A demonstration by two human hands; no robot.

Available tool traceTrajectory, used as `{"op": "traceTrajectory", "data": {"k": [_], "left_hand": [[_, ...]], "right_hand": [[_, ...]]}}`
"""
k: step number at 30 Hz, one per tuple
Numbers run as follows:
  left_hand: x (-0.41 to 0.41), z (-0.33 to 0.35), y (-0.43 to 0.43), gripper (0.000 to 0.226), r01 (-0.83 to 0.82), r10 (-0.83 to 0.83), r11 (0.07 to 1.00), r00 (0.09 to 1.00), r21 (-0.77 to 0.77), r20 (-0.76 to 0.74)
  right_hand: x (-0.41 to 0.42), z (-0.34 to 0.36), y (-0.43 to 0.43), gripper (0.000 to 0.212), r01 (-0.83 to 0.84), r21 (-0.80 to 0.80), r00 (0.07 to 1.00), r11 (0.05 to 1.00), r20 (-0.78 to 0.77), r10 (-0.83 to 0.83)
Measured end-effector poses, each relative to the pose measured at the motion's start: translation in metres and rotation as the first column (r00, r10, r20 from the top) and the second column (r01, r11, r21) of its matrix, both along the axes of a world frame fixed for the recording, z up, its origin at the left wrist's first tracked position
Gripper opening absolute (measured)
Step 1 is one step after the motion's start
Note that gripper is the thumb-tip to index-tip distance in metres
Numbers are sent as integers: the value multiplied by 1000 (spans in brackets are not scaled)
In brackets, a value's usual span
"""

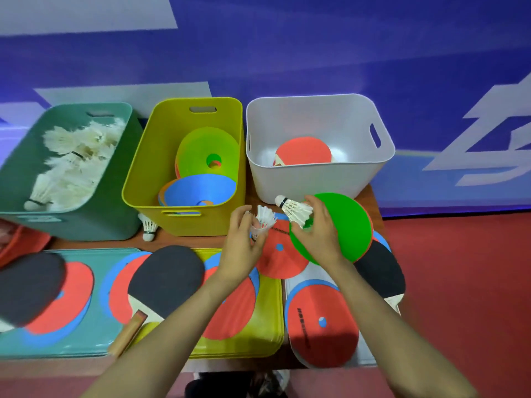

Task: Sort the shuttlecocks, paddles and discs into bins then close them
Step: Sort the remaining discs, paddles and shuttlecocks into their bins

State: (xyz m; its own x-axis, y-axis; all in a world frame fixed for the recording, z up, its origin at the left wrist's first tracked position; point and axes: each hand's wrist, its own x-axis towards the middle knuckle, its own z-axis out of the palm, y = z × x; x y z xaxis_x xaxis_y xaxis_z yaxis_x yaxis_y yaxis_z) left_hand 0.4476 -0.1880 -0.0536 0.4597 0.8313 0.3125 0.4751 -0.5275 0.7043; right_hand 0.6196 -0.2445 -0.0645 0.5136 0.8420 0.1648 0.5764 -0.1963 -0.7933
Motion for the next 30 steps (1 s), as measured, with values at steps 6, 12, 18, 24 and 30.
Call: {"op": "traceTrajectory", "data": {"k": [6, 12, 18, 24, 30], "left_hand": [[-37, 49, -3, 20, -30, 11, 996, 972, 78, 236], [-90, 80, 37, 19, -128, 72, 981, 939, 145, 337], [-186, 99, 100, 22, -198, 143, 975, 904, 97, 404], [-296, 96, 176, 21, -296, 262, 954, 906, 54, 332], [-360, 83, 242, 26, -331, 328, 944, 934, -7, 143]], "right_hand": [[-47, 42, 4, 46, 25, 309, 998, 951, -58, -7], [-115, 94, 42, 42, -77, 420, 989, 904, -82, 122], [-205, 109, 109, 43, -122, 323, 988, 938, -51, 146], [-294, 114, 193, 42, -205, 228, 977, 952, -7, 212], [-344, 110, 260, 55, -184, -39, 977, 982, 101, 187]]}}
